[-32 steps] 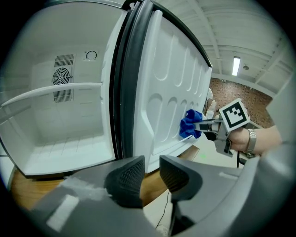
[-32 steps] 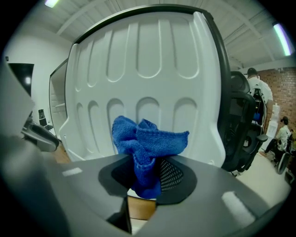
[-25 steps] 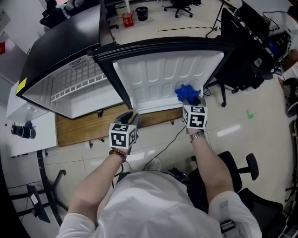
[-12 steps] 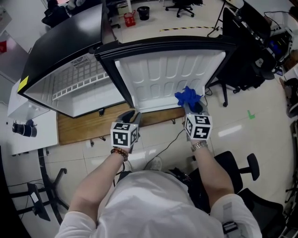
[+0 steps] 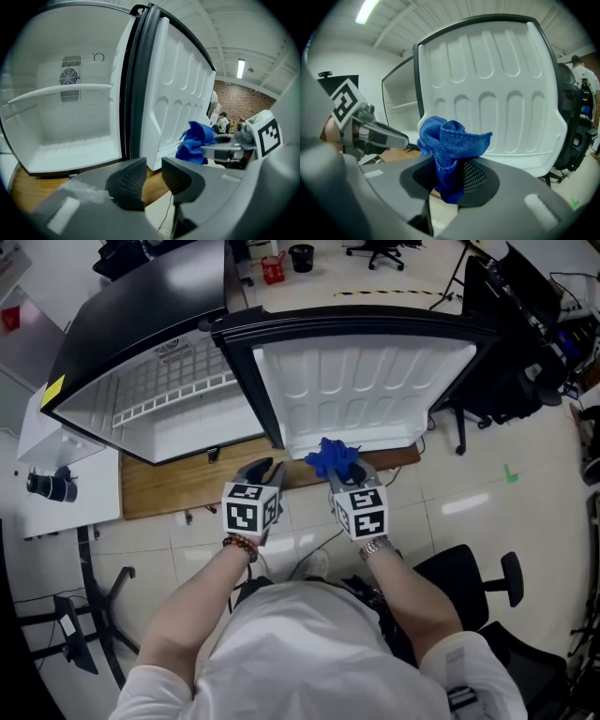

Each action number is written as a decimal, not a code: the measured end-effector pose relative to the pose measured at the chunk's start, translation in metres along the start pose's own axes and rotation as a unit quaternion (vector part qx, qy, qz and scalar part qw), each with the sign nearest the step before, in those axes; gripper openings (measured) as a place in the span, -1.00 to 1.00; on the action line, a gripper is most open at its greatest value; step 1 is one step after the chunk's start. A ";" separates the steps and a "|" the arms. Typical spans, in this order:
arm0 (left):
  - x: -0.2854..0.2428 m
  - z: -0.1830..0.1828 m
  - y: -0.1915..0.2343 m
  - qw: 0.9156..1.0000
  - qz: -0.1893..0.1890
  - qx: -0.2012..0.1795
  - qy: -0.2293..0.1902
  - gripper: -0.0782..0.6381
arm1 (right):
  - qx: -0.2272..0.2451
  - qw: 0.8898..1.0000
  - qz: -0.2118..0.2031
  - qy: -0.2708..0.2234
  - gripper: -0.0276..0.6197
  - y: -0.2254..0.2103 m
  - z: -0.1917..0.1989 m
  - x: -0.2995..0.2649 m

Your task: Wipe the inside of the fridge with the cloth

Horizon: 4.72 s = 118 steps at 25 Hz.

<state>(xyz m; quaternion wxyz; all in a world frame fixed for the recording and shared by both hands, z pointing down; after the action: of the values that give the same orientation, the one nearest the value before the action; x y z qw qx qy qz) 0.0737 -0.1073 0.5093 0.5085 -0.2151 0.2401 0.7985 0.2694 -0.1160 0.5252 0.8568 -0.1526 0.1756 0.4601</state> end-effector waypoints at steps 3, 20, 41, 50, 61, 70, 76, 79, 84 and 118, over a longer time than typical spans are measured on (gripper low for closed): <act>0.008 -0.001 0.006 1.000 -0.005 0.001 -0.005 -0.49 | 0.014 1.000 -0.020 0.015 -0.59 0.018 0.002 -0.025; 0.020 -0.009 0.016 1.000 -0.002 0.002 -0.015 -0.49 | 0.029 0.999 -0.003 0.042 -0.59 0.025 -0.003 -0.092; 0.001 -0.013 0.001 1.000 0.009 -0.006 -0.011 -0.49 | -0.014 0.994 0.103 0.046 -0.59 -0.087 0.010 -0.044; -0.003 -0.015 -0.008 1.000 0.017 -0.009 -0.017 -0.50 | -0.028 0.986 0.158 0.051 -0.59 -0.136 0.015 -0.023; -0.010 -0.018 -0.023 0.999 0.034 -0.009 -0.022 -0.54 | -0.057 0.973 0.214 0.060 -0.59 -0.166 0.018 -0.007; -0.018 -0.020 -0.034 0.998 0.053 0.027 -0.024 -0.64 | -0.062 0.973 0.215 0.058 -0.59 -0.170 0.018 0.003; -0.041 -0.016 -0.042 0.982 0.113 0.151 -0.026 -0.63 | -0.049 0.980 0.191 0.028 -0.59 -0.153 0.010 0.026; -0.052 -0.015 -0.046 0.968 0.135 0.210 -0.033 -0.57 | -0.040 0.983 0.178 0.020 -0.59 -0.141 0.008 0.042; -0.072 -0.002 -0.039 0.940 0.147 0.306 -0.039 -0.48 | -0.018 0.988 0.150 0.005 -0.59 -0.115 0.000 0.063; -0.032 -0.005 -0.027 0.901 0.211 0.338 -0.172 -0.53 | 0.036 0.997 0.025 -0.063 -0.59 -0.009 -0.057 0.068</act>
<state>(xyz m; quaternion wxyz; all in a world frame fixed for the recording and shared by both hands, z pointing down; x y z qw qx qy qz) 0.1116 -0.1227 0.5199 0.4032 0.1665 0.4443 0.7825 0.3028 -0.0953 0.4449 0.8594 -0.0880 0.1414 0.4833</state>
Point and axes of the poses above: the fingertips, and each gripper's own axes: x backward along the fingers, y to its left, z out of its underside, the point moved 8 cm from there along x, backward along the fingers, and after that the axes turned 1 degree about x, right-handed, at the moved point
